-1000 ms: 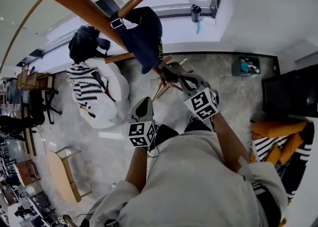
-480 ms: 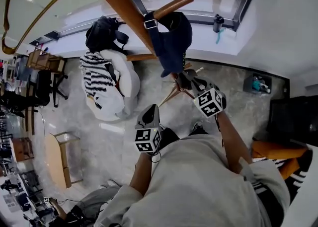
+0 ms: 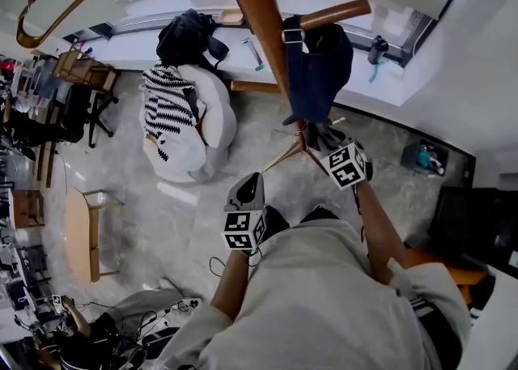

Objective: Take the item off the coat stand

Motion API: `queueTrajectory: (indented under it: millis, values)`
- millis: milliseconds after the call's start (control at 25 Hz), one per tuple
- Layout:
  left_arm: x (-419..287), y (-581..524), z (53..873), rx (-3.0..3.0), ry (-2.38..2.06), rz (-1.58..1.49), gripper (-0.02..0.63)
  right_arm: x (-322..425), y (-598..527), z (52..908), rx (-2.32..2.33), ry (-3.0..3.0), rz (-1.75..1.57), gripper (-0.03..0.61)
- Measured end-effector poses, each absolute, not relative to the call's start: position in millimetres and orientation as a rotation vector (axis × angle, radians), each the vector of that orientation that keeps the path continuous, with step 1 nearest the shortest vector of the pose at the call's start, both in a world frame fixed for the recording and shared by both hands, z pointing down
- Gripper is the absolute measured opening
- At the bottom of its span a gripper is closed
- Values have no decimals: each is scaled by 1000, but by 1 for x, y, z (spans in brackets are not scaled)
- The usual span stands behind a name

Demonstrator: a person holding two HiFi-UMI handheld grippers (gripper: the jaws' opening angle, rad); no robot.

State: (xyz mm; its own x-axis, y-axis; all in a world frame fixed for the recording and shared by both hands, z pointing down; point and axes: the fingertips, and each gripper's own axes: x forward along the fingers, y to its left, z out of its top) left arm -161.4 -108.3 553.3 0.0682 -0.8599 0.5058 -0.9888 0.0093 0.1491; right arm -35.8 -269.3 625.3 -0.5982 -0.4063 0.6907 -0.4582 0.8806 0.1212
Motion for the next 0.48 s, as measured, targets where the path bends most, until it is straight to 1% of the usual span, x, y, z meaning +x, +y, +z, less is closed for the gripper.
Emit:
queueTrajectory:
  millis: [320, 400, 480]
  values:
    - [-166, -97, 556, 1850, -1875, 343, 9, -44, -274, 641, 591, -2257, 38, 108]
    - [-165, -95, 556, 1847, -1880, 339, 11, -43, -275, 641, 604, -2267, 56, 41]
    - [-162, -94, 556, 1850, -1879, 334, 11, -42, -274, 640, 617, -2289, 92, 27]
